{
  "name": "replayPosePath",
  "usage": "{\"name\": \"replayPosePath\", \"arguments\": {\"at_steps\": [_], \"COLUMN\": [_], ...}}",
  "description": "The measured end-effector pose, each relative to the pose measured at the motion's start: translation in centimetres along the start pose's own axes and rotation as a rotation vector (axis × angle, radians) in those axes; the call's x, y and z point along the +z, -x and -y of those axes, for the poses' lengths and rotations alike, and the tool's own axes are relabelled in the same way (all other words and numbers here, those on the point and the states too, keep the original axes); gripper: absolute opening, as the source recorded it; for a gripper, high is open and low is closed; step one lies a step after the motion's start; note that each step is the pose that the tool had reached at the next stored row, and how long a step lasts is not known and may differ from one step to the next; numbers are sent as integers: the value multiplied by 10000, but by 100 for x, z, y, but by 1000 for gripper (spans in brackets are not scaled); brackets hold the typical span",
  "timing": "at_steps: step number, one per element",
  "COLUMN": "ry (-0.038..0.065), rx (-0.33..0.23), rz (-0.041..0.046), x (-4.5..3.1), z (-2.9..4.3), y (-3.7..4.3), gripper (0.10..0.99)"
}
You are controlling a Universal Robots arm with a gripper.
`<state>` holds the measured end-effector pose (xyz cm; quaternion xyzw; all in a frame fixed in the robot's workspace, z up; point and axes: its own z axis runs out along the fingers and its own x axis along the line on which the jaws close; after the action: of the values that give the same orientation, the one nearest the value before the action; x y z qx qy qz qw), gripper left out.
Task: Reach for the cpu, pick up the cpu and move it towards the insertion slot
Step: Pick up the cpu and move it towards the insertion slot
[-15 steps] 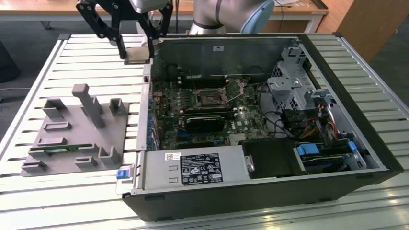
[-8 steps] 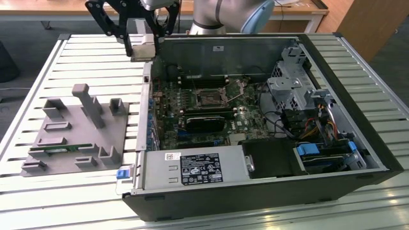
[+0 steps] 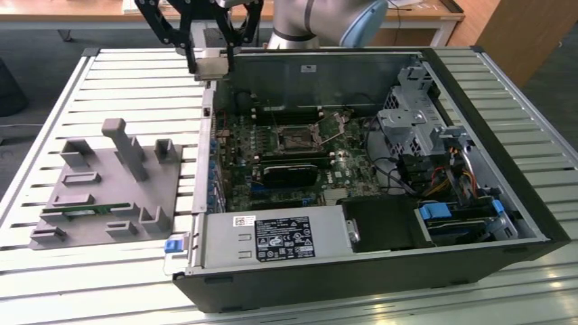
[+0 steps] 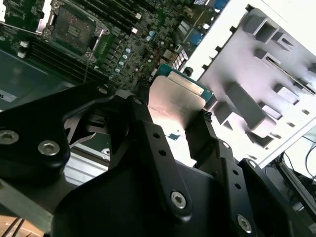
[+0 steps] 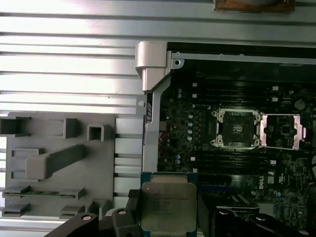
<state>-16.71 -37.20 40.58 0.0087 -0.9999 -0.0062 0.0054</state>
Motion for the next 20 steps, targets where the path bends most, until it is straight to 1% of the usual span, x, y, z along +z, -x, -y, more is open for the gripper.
{"name": "replayPosePath", "arguments": {"at_steps": [2, 9, 20], "ry": [0, 0, 0], "rx": [0, 0, 1], "rz": [-2, -1, 0], "x": [0, -1, 0], "z": [-23, -53, -91], "y": [44, 244, 476], "gripper": [541, 541, 541]}}
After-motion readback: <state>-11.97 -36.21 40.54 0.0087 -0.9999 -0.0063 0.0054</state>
